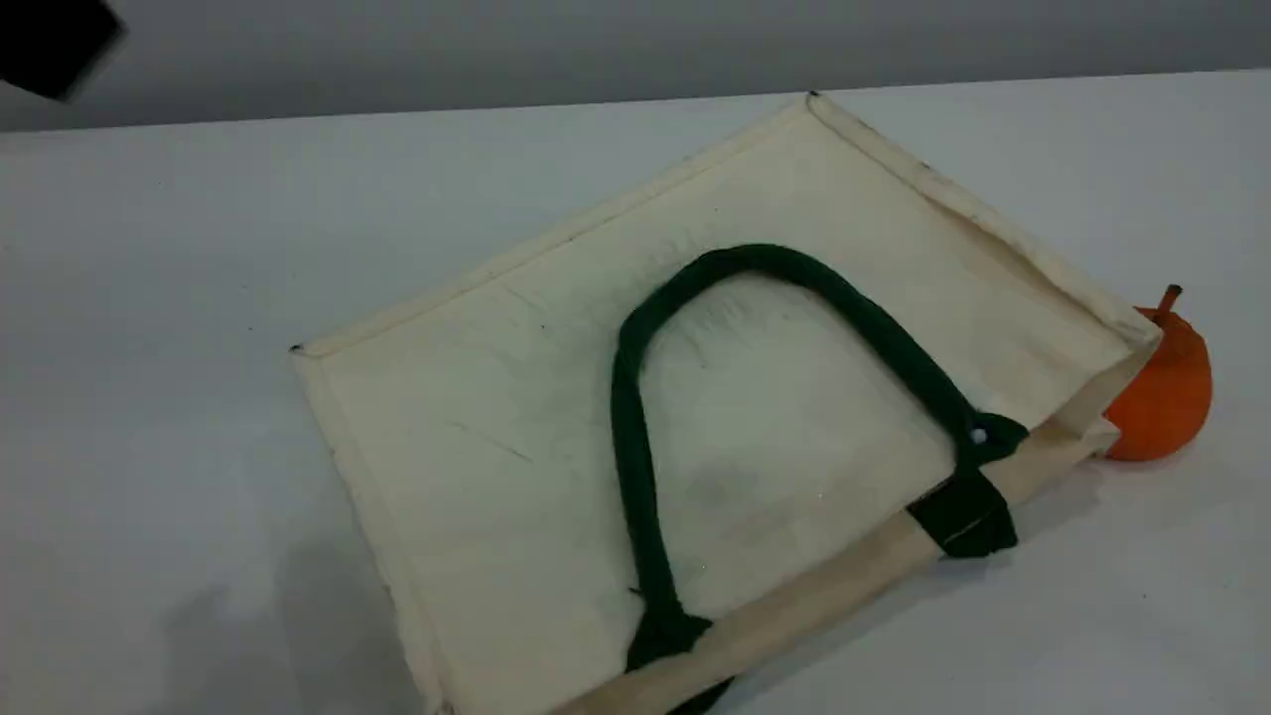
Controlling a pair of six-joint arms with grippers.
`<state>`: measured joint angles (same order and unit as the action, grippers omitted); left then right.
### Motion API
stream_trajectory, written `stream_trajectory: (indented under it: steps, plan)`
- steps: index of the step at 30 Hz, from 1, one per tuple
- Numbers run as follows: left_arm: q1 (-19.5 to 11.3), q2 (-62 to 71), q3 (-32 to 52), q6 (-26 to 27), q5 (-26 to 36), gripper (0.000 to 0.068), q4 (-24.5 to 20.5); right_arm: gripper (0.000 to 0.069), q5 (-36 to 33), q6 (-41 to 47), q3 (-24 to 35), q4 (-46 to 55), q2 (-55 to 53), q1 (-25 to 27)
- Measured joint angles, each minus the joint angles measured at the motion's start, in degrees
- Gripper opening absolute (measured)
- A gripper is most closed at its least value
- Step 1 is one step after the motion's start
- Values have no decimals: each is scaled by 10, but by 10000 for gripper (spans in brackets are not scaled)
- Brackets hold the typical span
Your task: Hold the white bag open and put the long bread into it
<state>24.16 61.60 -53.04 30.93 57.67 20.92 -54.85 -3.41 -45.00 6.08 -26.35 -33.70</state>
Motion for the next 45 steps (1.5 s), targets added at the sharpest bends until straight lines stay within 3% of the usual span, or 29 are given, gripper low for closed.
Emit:
stream_trajectory:
  steps: [8,15,21,30,33,38,45]
  plan:
    - [0,-159,79,-19,-26,440,0,470,-16,45,0,-10,16,0]
    - [0,-277,128,-71,-25,440,1,470,-16,71,0,-17,23,0]
    - [0,-353,156,-116,14,440,-4,470,-34,80,0,-16,23,0]
    - [0,-447,159,-199,48,440,-82,470,-39,79,1,-16,23,0]
    - [0,-454,161,-200,20,440,-90,469,-6,79,14,-17,24,0]
    - [0,-454,193,-200,-37,440,-89,469,89,78,93,-40,41,0]
    - [-1,-457,288,-193,-177,440,-61,469,306,85,214,-61,45,0]
